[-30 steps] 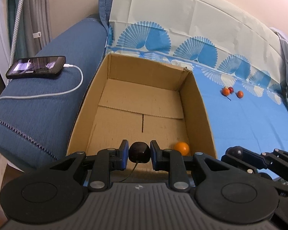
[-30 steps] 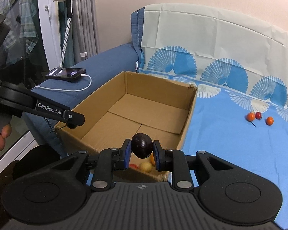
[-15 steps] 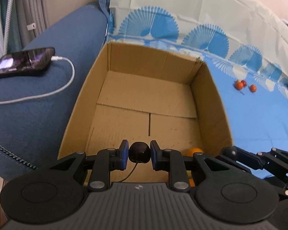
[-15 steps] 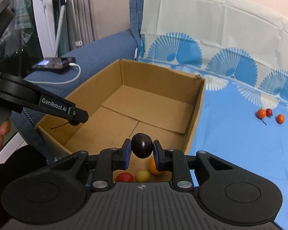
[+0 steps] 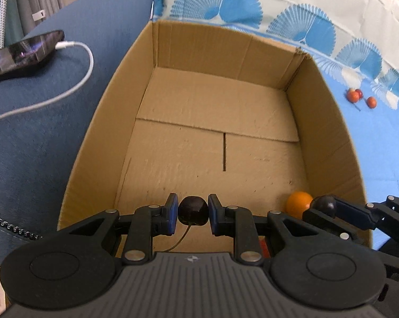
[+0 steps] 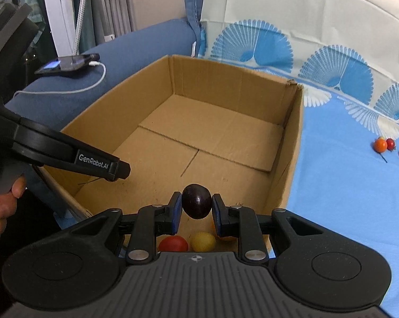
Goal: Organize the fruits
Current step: 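Open the left tool to drop its berry while the right tool drops its berry into the box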
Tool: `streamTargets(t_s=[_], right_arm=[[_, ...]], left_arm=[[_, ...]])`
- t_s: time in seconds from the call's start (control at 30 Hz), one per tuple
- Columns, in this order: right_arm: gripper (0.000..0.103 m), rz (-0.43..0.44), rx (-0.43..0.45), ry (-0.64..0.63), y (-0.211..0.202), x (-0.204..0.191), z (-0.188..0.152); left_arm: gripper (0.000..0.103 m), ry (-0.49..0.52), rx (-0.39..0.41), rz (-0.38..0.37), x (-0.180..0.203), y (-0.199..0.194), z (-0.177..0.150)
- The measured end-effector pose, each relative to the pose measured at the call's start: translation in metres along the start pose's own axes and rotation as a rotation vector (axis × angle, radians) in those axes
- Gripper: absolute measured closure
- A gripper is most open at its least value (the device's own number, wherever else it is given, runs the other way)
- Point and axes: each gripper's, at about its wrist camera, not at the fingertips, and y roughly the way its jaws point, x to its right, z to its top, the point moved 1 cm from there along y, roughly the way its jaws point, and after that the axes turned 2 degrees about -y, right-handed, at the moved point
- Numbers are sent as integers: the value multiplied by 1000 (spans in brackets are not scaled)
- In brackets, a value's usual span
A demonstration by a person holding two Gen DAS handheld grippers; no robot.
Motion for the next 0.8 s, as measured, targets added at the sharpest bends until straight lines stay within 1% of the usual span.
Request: streamTargets(t_s=[0.2, 0.23, 0.27, 0.3, 0.33, 0.37, 0.4, 0.43, 0.5, 0.57, 0.63, 0.67, 0.8], right_arm=[[78, 0, -37, -2, 12, 0, -5], [77, 1, -43, -1, 13, 0, -5], [77, 1, -47, 1, 14, 1, -6], [76, -1, -46, 5, 14, 1, -6], [66, -5, -44, 8, 14, 1, -6], [58, -9, -40, 10, 14, 1, -5], [39, -17, -28, 12, 12, 2, -5], [28, -29, -13, 11, 9, 1, -4], [25, -36, 4, 3, 4, 1, -3], [21, -34, 3, 5, -2, 1, -2], [13, -40, 4, 18, -9, 1, -3], [12, -43, 5, 27, -14, 0, -3], [4, -48, -9, 59, -33, -4, -10]], left_arm=[[76, 8, -33, 14, 0, 14, -3], [73, 10, -36, 12, 0, 15, -4], [56, 12, -41, 1, 0, 16, -4], [42, 9, -42, -7, 0, 16, -3], [13, -2, -30, 2, 0, 15, -3], [0, -10, -8, 19, -1, 13, -3], [0, -11, 25, 43, 0, 9, -2], [0, -3, 38, 57, 1, 6, -1], [0, 21, 29, 60, 5, 4, 1], [0, 27, 19, 55, 6, 1, 1], [0, 36, 22, 54, 8, -7, 0], [0, 41, 26, 57, 9, -11, -2], [0, 37, 55, 82, 10, -37, -21]])
